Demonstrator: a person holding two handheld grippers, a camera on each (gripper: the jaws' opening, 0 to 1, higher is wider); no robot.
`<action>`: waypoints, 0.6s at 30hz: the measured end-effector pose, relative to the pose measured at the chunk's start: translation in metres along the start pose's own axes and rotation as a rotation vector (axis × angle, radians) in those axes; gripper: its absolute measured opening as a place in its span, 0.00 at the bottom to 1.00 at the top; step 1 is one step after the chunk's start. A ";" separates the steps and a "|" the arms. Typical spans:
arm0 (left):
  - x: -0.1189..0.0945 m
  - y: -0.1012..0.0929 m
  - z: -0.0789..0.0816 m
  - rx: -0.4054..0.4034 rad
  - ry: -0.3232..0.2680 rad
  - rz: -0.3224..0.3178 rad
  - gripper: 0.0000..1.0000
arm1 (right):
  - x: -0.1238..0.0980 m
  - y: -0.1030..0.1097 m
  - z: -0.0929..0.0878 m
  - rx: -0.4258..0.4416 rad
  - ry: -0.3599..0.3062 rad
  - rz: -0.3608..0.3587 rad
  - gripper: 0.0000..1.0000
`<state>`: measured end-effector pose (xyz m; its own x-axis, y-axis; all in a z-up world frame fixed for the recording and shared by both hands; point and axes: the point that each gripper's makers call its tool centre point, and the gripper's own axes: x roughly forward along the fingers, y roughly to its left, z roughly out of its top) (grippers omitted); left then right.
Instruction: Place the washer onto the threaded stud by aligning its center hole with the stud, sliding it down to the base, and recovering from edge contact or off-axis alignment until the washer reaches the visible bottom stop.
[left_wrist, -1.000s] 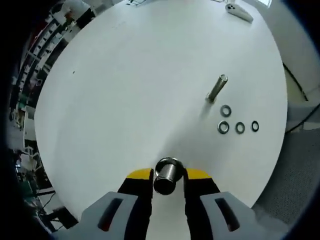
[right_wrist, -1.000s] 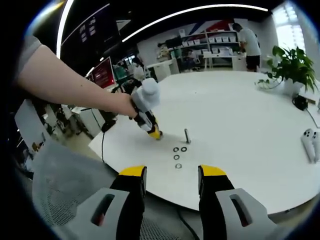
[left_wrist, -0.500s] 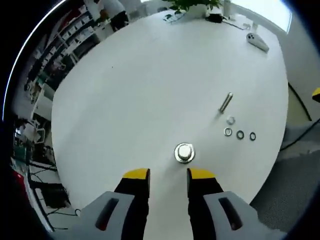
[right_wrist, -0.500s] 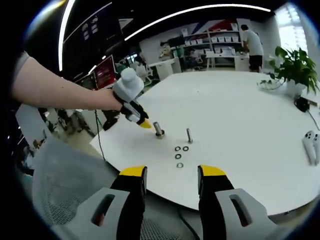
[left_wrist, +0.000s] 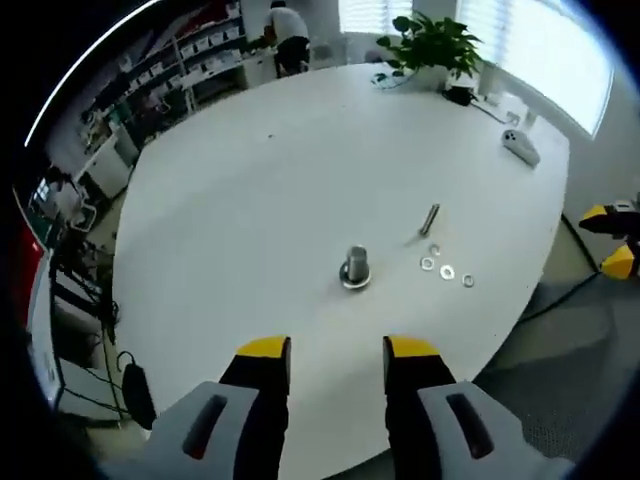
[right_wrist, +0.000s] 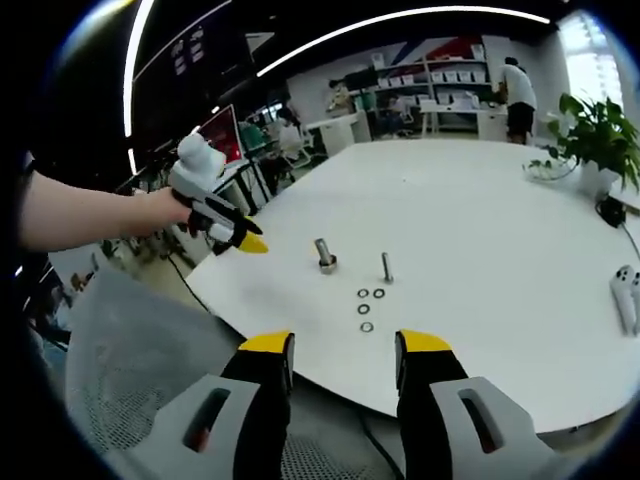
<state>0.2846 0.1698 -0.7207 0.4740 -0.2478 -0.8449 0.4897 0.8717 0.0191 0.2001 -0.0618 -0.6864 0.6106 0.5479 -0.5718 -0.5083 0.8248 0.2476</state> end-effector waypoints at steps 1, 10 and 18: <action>-0.006 -0.003 -0.005 -0.032 -0.002 -0.009 0.37 | 0.000 0.000 0.000 -0.002 0.000 0.001 0.42; -0.052 0.007 -0.031 -0.090 -0.099 0.037 0.37 | 0.000 0.000 0.002 0.003 -0.007 0.003 0.42; -0.083 0.011 -0.052 -0.141 -0.173 0.044 0.37 | 0.000 -0.001 0.000 0.003 0.001 -0.006 0.41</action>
<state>0.2123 0.2218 -0.6782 0.6176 -0.2662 -0.7401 0.3644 0.9307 -0.0307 0.2008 -0.0627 -0.6864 0.6131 0.5427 -0.5741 -0.5027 0.8286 0.2464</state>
